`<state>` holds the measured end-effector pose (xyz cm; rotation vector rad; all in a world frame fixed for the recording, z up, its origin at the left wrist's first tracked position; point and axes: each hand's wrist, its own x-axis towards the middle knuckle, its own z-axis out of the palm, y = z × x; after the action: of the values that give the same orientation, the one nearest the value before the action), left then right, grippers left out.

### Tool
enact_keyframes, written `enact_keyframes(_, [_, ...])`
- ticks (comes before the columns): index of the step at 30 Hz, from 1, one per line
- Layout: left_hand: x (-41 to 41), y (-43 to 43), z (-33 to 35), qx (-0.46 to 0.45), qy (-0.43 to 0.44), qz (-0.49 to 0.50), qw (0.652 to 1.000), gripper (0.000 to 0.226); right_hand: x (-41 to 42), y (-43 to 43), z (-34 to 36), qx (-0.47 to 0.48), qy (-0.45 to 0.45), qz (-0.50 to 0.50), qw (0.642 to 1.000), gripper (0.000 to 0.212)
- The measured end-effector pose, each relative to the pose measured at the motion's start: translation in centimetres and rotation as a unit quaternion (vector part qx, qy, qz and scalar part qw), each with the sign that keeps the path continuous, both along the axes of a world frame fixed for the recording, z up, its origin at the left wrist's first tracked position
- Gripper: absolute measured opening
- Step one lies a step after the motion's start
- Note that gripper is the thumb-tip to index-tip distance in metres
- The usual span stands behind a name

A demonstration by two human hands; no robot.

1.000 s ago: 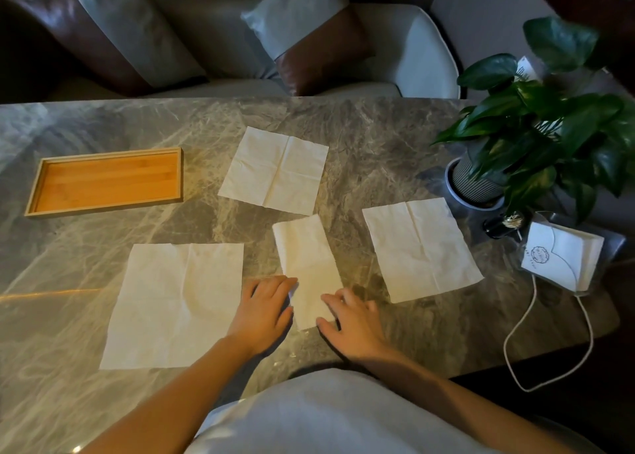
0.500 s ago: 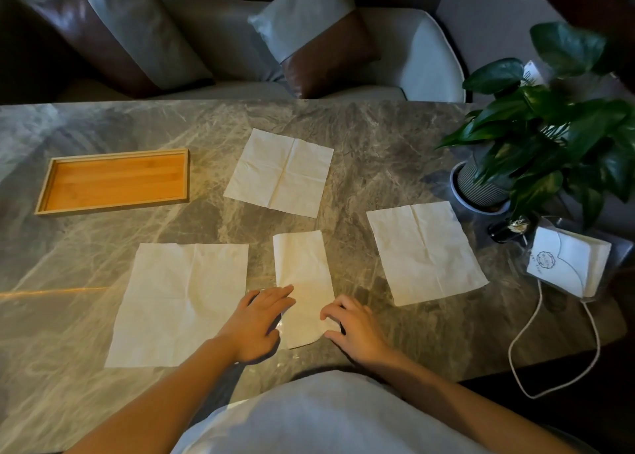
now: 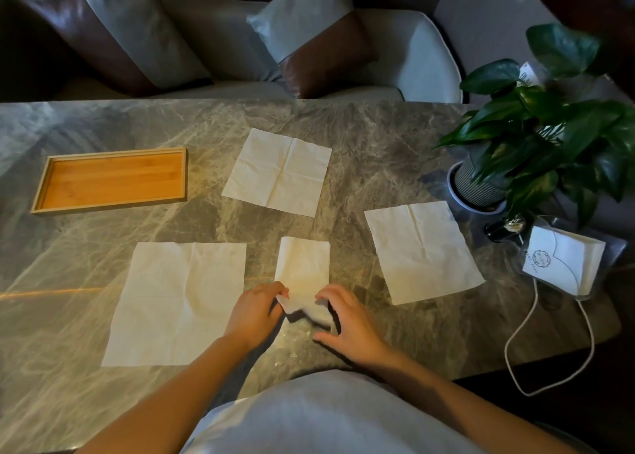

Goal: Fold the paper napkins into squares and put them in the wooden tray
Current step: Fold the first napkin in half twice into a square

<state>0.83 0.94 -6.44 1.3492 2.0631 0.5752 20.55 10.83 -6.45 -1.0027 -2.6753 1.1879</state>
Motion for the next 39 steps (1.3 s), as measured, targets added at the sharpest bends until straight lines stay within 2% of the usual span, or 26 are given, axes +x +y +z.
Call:
enact_keyframes(2, [-0.1, 0.1, 0.4, -0.007, -0.001, 0.001, 1.0, 0.015, 0.5, 0.2, -0.2, -0.064, -0.028, 0.002, 0.998, 0.086])
enact_keyframes(3, [-0.2, -0.1, 0.6, -0.01, -0.003, -0.007, 1.0, 0.016, 0.6, 0.3, -0.4, -0.077, -0.025, 0.0, 0.997, 0.086])
enact_keyframes(4, [-0.3, -0.3, 0.7, -0.014, -0.009, -0.016, 1.0, 0.016, 0.6, 0.4, -0.5, -0.081, -0.011, -0.008, 0.997, 0.077])
enact_keyframes(7, [-0.4, -1.2, 0.9, -0.038, -0.029, -0.042, 0.998, 0.009, -0.2, 0.5, -0.7, -0.064, 0.028, -0.047, 0.996, 0.029])
enact_keyframes(8, [-0.4, -1.4, 0.9, -0.046, -0.025, -0.051, 0.997, 0.01, -0.5, 0.5, -0.8, -0.055, 0.031, -0.054, 0.997, 0.019])
enact_keyframes(10, [-0.3, -1.7, 0.8, -0.054, -0.007, -0.052, 0.997, 0.02, -0.8, 0.4, -0.9, -0.052, 0.02, -0.07, 0.996, 0.013])
enact_keyframes(16, [0.1, -1.4, 0.6, -0.049, 0.044, 0.011, 0.998, 0.012, -0.6, 0.1, -1.4, -0.08, -0.007, -0.151, 0.985, 0.015])
enact_keyframes(21, [0.9, -0.6, 0.7, -0.065, 0.04, 0.087, 0.993, 0.024, -0.8, 0.3, -1.3, -0.101, -0.008, -0.184, 0.978, 0.02])
enact_keyframes(23, [1.0, -0.6, 0.7, -0.072, 0.037, 0.089, 0.993, 0.031, -1.0, 0.3, -1.2, -0.105, -0.011, -0.182, 0.978, 0.022])
enact_keyframes(28, [1.2, -0.6, 0.9, -0.056, 0.018, 0.097, 0.994, 0.018, -1.1, 0.4, -1.3, -0.086, -0.031, -0.18, 0.979, 0.022])
enact_keyframes(39, [1.3, -0.7, 0.7, -0.086, 0.01, 0.093, 0.992, 0.014, -1.2, 0.3, -1.2, -0.082, -0.051, -0.195, 0.976, 0.018])
